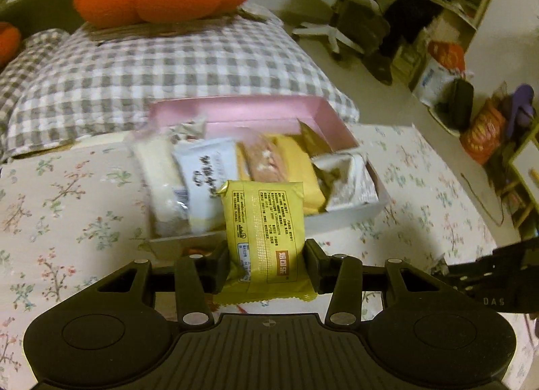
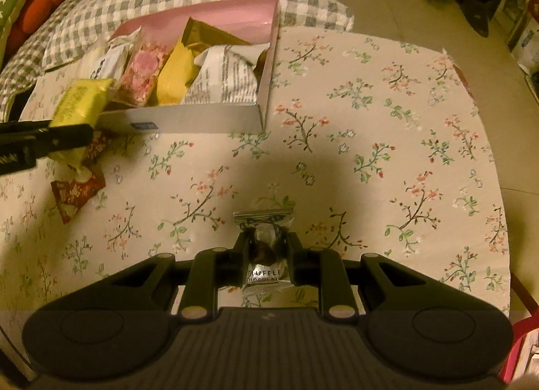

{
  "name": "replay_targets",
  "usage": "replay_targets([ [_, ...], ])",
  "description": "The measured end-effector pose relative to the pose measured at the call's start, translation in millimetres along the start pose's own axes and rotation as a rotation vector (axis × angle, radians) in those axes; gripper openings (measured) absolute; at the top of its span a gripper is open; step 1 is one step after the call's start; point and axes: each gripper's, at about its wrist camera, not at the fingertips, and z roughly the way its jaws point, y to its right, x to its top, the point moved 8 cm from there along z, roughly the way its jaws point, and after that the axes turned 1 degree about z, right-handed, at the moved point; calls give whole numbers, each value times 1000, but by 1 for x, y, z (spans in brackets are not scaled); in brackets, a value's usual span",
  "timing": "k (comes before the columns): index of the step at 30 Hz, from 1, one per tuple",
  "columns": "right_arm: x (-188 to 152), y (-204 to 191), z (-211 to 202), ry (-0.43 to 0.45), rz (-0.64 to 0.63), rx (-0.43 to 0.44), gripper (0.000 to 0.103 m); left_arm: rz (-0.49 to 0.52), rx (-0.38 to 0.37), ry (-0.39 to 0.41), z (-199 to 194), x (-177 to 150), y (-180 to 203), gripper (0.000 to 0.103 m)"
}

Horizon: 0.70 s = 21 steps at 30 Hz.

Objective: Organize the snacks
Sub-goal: 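Carry both held packets up over the pink box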

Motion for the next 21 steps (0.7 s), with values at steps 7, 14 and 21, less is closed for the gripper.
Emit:
replay_targets([
  [7,8,-2,-6,38,19,15,20,-101,5,68,-19,19,-28,43],
  [14,14,-1,-7,65,40,13,20,-175,83,96,-20,26,-60,43],
  [21,24,-5,-7,93,56,17,20,-182,102,115,-19,32,-65,43],
])
